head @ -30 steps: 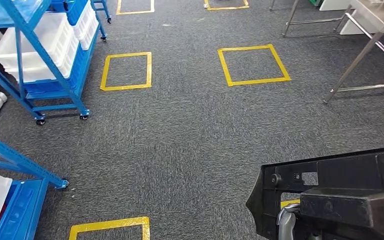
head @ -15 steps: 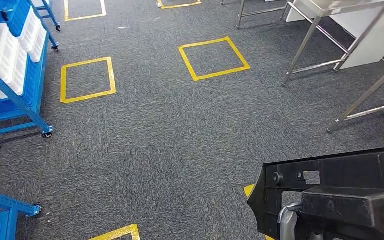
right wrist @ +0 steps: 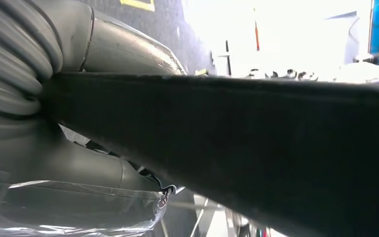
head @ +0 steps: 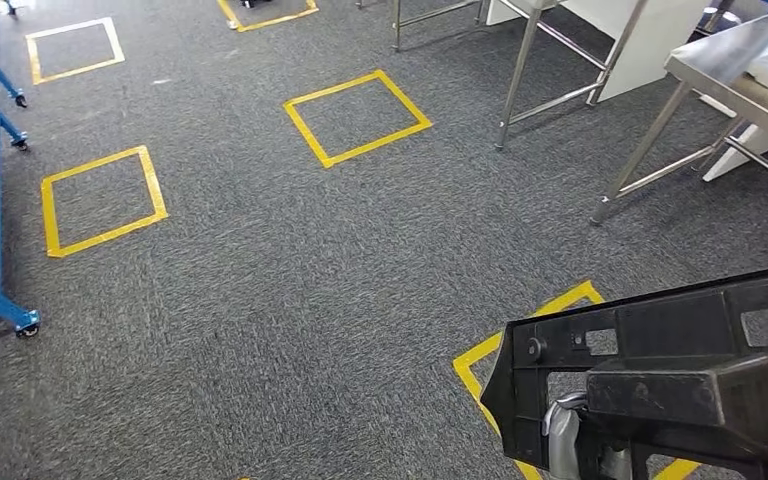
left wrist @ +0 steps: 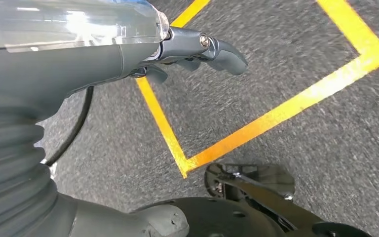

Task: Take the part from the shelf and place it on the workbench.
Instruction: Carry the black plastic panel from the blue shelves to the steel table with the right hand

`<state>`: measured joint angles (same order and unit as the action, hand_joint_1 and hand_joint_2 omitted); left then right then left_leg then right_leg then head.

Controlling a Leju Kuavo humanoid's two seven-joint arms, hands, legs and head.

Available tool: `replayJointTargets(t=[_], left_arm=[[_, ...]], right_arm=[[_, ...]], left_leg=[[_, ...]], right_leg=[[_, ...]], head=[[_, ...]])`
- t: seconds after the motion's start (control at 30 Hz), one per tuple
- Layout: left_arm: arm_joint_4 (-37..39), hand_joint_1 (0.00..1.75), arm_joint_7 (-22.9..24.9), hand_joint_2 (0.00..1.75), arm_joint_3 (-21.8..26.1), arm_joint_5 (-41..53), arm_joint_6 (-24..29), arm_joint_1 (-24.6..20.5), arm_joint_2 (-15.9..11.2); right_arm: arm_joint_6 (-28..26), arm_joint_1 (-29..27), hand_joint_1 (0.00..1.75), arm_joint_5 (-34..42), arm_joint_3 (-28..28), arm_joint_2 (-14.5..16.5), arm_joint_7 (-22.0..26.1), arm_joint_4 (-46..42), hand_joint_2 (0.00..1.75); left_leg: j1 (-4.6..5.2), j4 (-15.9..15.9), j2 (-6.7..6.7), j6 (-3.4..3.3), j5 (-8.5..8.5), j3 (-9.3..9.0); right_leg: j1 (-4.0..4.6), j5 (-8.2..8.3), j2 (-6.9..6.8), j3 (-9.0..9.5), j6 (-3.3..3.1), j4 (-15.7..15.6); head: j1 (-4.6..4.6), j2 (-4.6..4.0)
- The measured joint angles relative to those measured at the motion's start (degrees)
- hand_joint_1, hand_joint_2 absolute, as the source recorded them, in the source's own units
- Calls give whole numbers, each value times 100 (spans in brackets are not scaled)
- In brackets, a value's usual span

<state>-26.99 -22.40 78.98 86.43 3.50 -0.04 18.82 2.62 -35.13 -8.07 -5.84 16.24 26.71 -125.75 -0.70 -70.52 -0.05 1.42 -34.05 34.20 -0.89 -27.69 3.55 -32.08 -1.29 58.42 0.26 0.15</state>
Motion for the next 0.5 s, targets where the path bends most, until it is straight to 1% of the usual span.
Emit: replayJointTargets(t=[0.03, 0.07, 0.1, 0.13, 0.17, 0.2, 0.23, 0.27, 0.3, 0.33, 0.37, 0.4, 0.43, 0.47, 0.5], left_arm=[[0, 0, -4, 175, 11, -7, 10, 1, 0], [0, 0, -7, 175, 28, -22, 26, 2, 2], [0, 0, -7, 175, 53, -48, 51, 4, 6], [0, 0, -5, 175, 83, -85, 86, 6, 11], [0, 0, -3, 175, 112, -128, 128, 8, 16], [1, 0, -1, 175, 138, -172, 177, 7, 26], [2, 0, 4, 175, 158, -216, 234, 2, 34], [5, 0, 7, 175, 180, -256, 288, 0, 42], [11, 0, 14, 175, 211, -293, 341, 0, 50], [19, 0, 25, 175, 248, -325, 384, 7, 51], [28, 0, 39, 175, 286, -351, 409, 19, 52], [36, 0, 54, 175, 326, -377, 426, 28, 52], [41, 0, 66, 175, 362, -399, 433, 34, 52], [46, 0, 71, 175, 393, -417, 438, 34, 53], [50, 0, 72, 175, 421, -433, 444, 31, 55]], right_arm=[[-3, 17, 175, 3, -2, -14, -5, 18, 175], [-7, 41, 175, 9, -8, -31, -12, 37, 175], [-11, 68, 175, 17, -18, -55, -25, 57, 175], [-22, 96, 175, 24, -37, -88, -42, 80, 175], [-35, 126, 175, 31, -61, -126, -63, 106, 175], [-59, 154, 175, 36, -91, -172, -85, 135, 175], [-98, 178, 175, 38, -128, -229, -102, 171, 175], [-141, 208, 175, 39, -174, -290, -114, 209, 175], [-193, 246, 175, 39, -230, -361, -124, 251, 175], [-245, 291, 175, 39, -289, -433, -133, 293, 175], [-302, 344, 175, 40, -355, -502, -146, 337, 175], [-373, 393, 175, 44, -430, -576, -168, 387, 175], [-466, 443, 175, 60, -512, -663, -196, 440, 175], [-571, 493, 175, 89, -604, -768, -227, 498, 175], [-676, 550, 175, 129, -696, -883, -256, 551, 175]], left_leg=[[-18, 383, -102, -4, 226, -143], [-35, 742, -259, -11, 386, -277], [-49, 994, -397, -22, 470, -369], [-53, 1127, -498, -38, 485, -410], [-43, 1159, -510, -64, 470, -422], [-43, 1178, -447, -102, 481, -425], [-44, 1209, -371, -144, 504, -437], [-48, 1243, -294, -188, 530, -453], [-56, 1275, -207, -225, 550, -460], [-48, 1291, -112, -248, 558, -465], [-38, 1297, -17, -262, 556, -463], [-31, 1296, 83, -268, 550, -457], [-26, 1295, 180, -270, 543, -456], [-25, 1294, 269, -267, 533, -460], [-25, 1294, 349, -259, 521, -471]], right_leg=[[-5, -10, 84, -4, 14, 21], [1, -23, 163, -17, 38, 55], [-1, -26, 242, -43, 72, 81], [-2, -19, 315, -75, 112, 95], [-7, -1, 388, -104, 157, 97], [-21, 24, 459, -131, 201, 82], [-26, 24, 416, -151, 233, 94], [-22, -24, 280, -194, 260, 167], [-13, -135, 96, -282, 280, 340], [-7, -306, -116, -425, 293, 635], [-2, -492, -243, -607, 307, 999], [-4, -632, -294, -778, 320, 1345], [-8, -679, -317, -883, 329, 1564], [-11, -613, -335, -876, 334, 1569], [-14, -454, -371, -749, 335, 1352]], head=[[-2, 0], [-4, 0], [-3, 1], [-6, 1], [-10, 1], [-10, 1], [-14, 0], [1, 0], [19, 0], [34, 1], [48, 1], [49, 1], [49, 1], [49, 0], [50, 0]])
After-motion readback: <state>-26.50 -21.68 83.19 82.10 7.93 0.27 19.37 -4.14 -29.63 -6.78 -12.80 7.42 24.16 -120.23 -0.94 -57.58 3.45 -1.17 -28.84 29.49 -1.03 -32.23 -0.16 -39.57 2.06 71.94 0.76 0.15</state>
